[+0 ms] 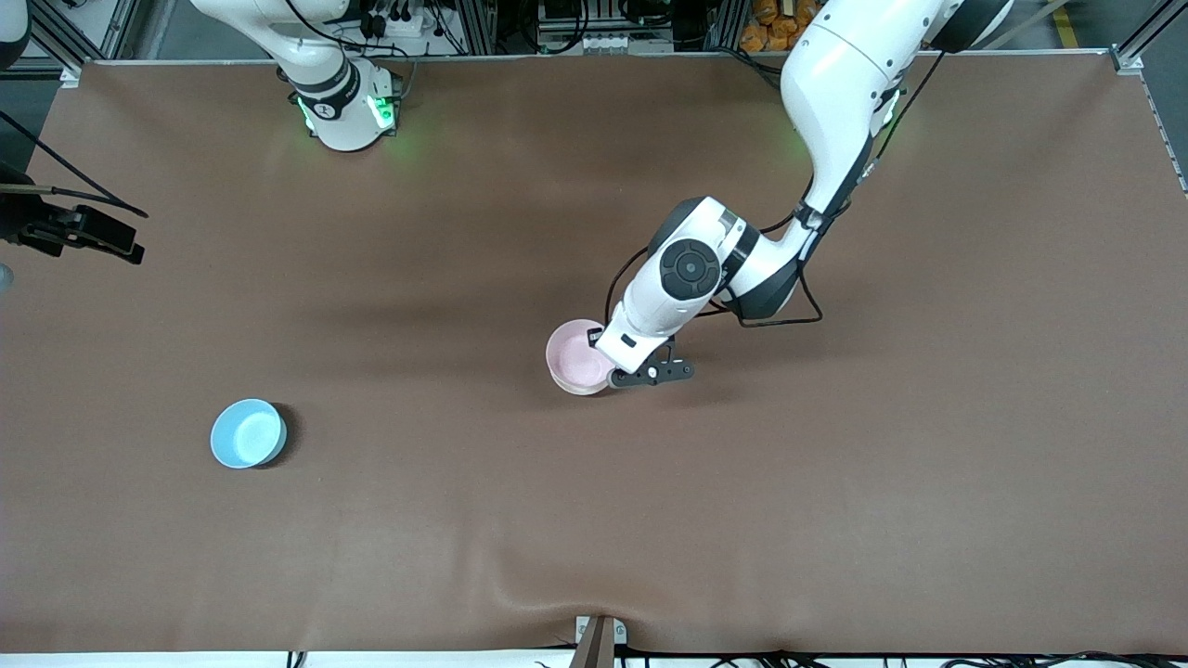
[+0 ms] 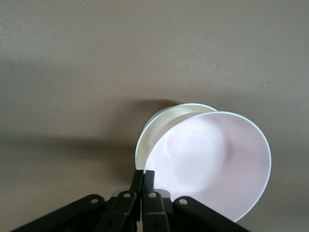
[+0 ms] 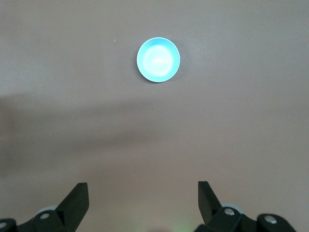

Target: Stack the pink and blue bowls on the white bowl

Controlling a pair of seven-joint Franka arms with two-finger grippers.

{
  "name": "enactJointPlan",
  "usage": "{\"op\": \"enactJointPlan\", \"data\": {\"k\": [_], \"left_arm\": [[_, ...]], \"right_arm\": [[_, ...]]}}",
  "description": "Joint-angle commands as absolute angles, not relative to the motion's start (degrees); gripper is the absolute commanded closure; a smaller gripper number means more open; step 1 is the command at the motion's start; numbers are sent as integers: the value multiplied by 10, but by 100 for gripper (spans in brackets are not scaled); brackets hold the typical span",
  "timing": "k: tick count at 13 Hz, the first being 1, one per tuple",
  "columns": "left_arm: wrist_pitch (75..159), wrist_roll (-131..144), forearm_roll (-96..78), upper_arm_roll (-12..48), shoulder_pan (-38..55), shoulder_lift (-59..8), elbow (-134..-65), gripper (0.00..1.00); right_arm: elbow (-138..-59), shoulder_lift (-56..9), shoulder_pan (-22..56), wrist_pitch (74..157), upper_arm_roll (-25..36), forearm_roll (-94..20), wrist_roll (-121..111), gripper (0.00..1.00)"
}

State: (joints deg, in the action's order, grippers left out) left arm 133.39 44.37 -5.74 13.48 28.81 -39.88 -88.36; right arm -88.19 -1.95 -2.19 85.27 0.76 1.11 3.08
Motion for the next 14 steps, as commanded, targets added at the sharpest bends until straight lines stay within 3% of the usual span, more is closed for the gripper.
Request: {"op": "enactJointPlan", "data": {"k": [1, 11, 12, 13, 14], "left_arm": [[1350, 442, -59, 133, 294, -410, -875, 100], [1367, 442, -57, 131, 289, -425, -885, 100], [1367, 446, -58, 132, 288, -425, -885, 89], [1367, 448, -60, 132, 288, -425, -884, 59], [1367, 452, -64, 132, 290, -425, -882, 19]], "right_arm": [[-882, -19, -27, 849, 4, 17, 35, 0], [-867, -59, -10, 898, 3, 11, 37, 0], [-867, -63, -8, 900, 3, 11, 36, 0], [-862, -73, -8, 899, 3, 12, 37, 0], [-857, -75, -7, 899, 3, 11, 37, 0]]}}
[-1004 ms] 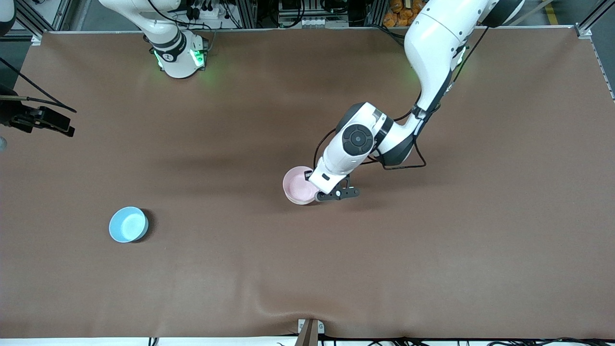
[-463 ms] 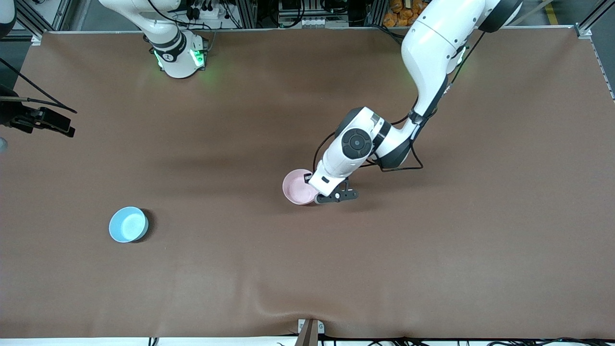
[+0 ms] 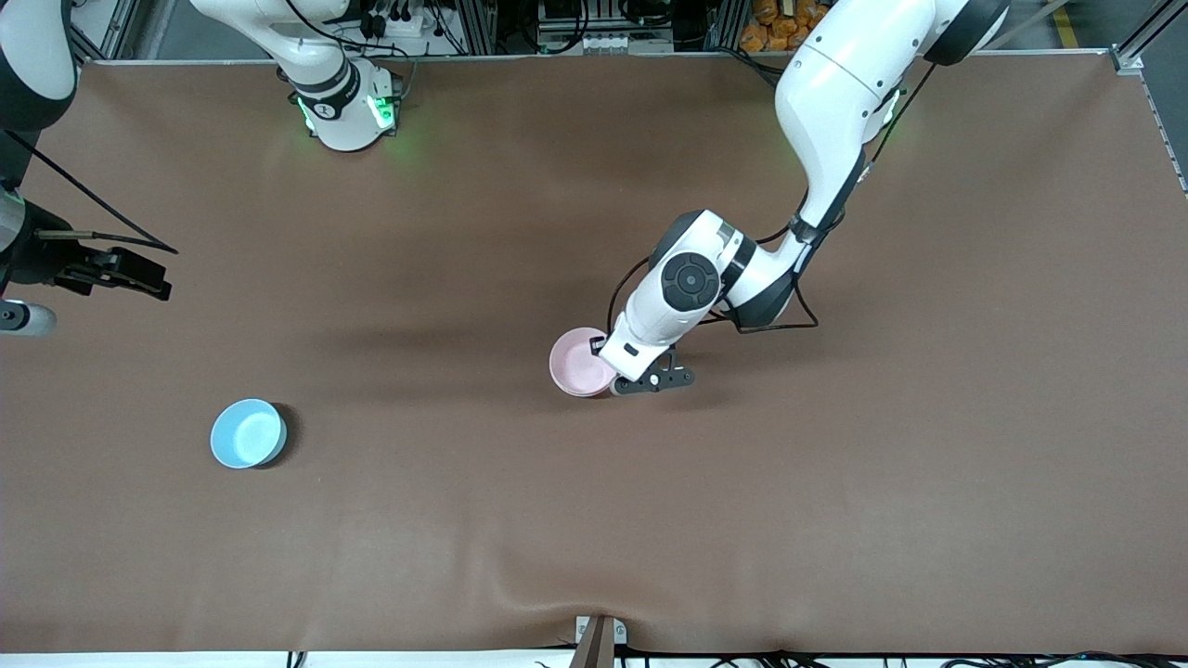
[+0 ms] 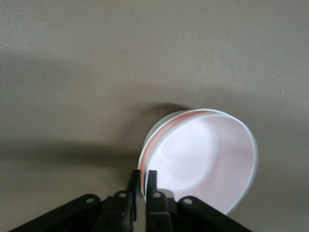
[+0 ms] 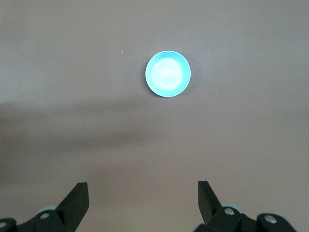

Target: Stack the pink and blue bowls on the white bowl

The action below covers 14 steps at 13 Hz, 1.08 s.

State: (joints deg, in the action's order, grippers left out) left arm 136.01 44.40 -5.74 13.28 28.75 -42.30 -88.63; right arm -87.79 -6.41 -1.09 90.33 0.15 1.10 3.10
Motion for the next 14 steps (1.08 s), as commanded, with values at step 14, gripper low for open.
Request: {"op": "enactJointPlan", "data": {"k": [14], "left_arm": [[1188, 321, 1, 129, 157, -287, -877, 0]], "right_arm": [[-854, -161, 11, 896, 4, 18, 29, 0]]}}
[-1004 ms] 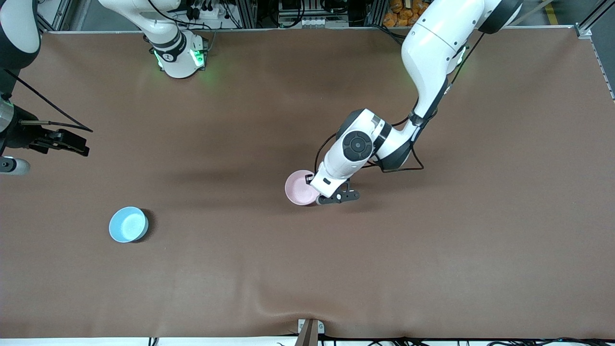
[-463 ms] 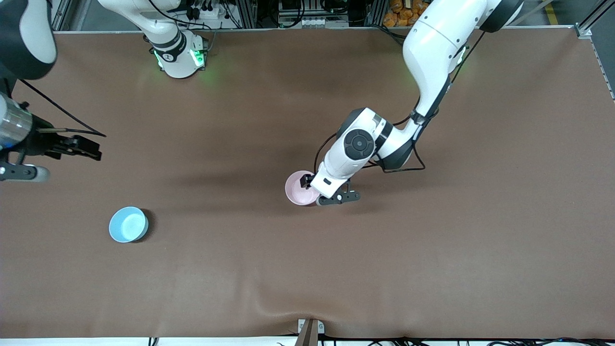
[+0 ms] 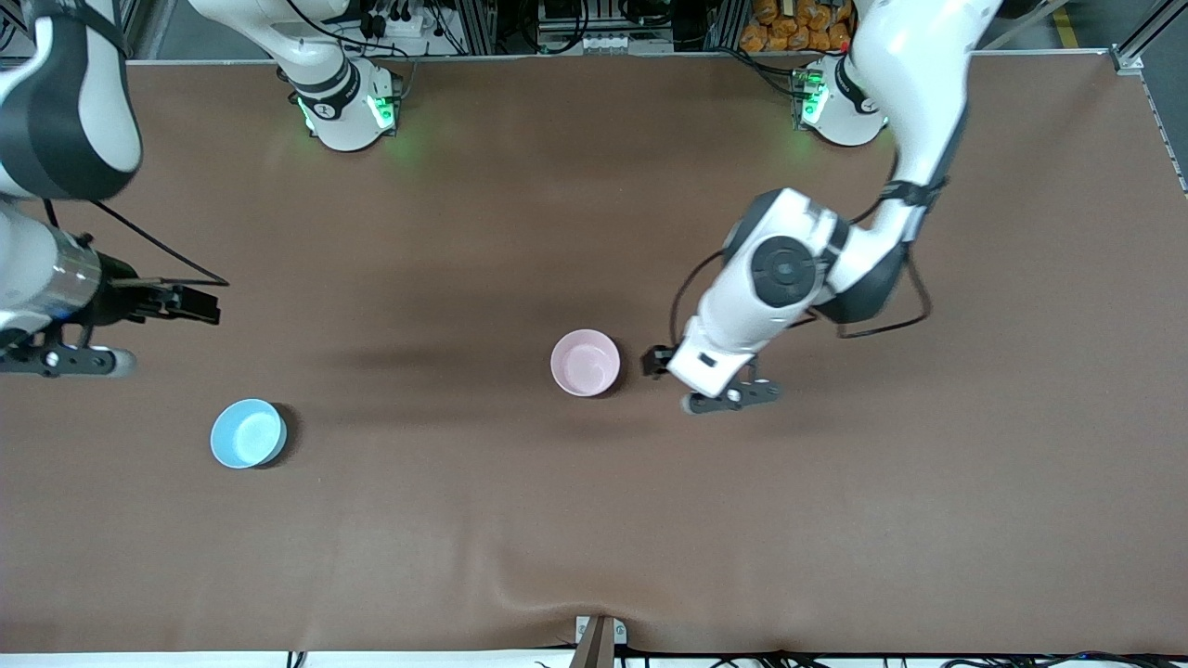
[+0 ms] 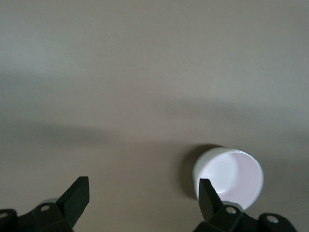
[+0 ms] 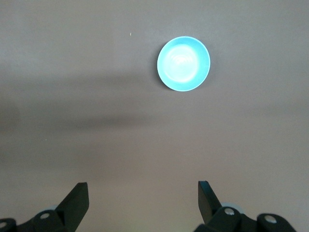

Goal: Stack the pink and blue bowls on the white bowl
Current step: 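Withdraw the left gripper while the right gripper reaches the blue bowl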

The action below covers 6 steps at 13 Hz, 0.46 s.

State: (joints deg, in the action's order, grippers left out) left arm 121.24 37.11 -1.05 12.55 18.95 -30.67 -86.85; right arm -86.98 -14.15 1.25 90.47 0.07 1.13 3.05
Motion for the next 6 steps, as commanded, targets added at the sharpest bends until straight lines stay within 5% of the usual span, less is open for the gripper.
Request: {"op": "enactJointPlan", "data": {"k": [1, 6], "left_arm": [[1174, 304, 1, 128, 136, -279, -876, 0], [1123, 213, 19, 135, 37, -228, -878, 0]], "right_arm": [[-857, -162, 10, 896, 4, 18, 29, 0], [-853, -200, -18, 903, 4, 11, 30, 0]]}}
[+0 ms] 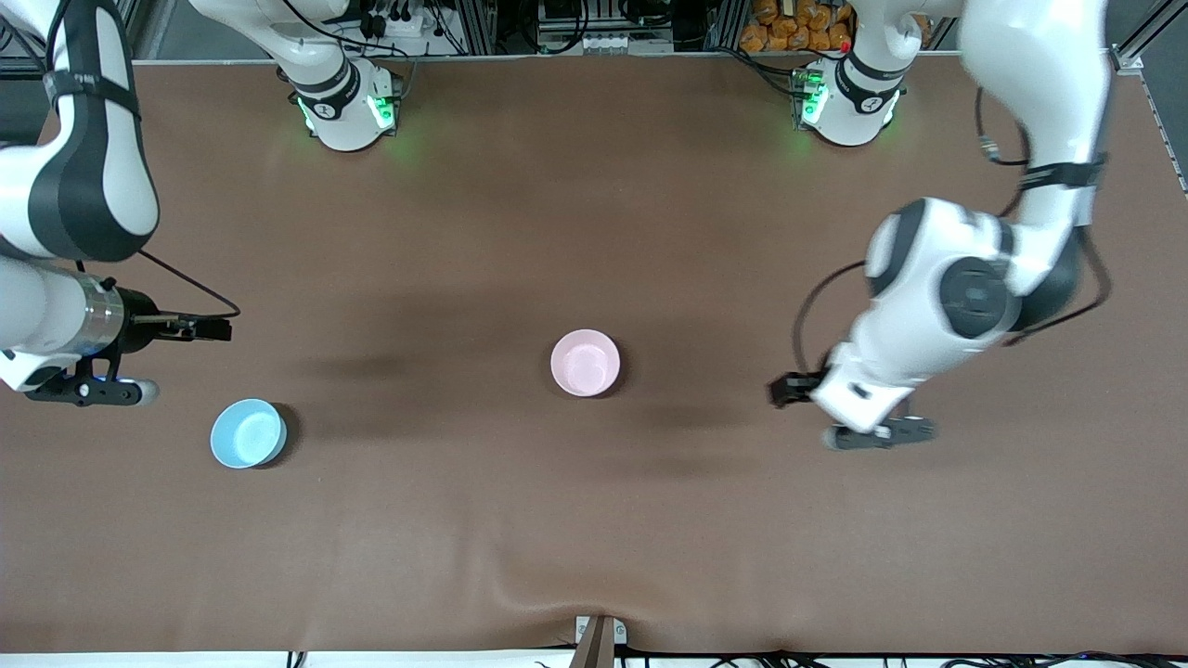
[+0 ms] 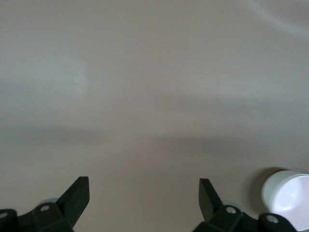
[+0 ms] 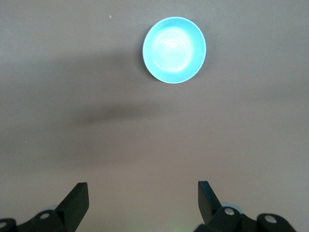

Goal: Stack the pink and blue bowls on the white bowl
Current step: 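Withdraw the left gripper while the right gripper reaches the blue bowl, then close the right gripper on the light blue bowl rim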

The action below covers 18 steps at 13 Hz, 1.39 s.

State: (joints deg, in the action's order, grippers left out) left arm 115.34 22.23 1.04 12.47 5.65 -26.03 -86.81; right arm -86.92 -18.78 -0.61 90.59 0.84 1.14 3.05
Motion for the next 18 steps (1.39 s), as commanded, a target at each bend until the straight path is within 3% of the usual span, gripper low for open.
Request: {"op": "enactJointPlan", "data": {"k": [1, 3, 8, 13, 18], "left_arm": [[1101, 213, 18, 135, 33, -210, -878, 0], [1030, 203, 18, 134, 28, -173, -877, 0], [869, 185, 18, 132, 23, -63, -879, 0], [832, 123, 22, 102, 20, 1, -881, 0], [815, 25, 15, 46, 21, 17, -875, 0]], "right_arm": [[-854, -200, -18, 897, 4, 7, 30, 0], [-864, -204, -20, 911, 4, -10, 5, 0], [-944, -230, -25, 1075, 5, -14, 1, 0], [-946, -291, -82, 1208, 5, -6, -108, 0], [-931, -343, -98, 1246, 5, -8, -173, 0]]}}
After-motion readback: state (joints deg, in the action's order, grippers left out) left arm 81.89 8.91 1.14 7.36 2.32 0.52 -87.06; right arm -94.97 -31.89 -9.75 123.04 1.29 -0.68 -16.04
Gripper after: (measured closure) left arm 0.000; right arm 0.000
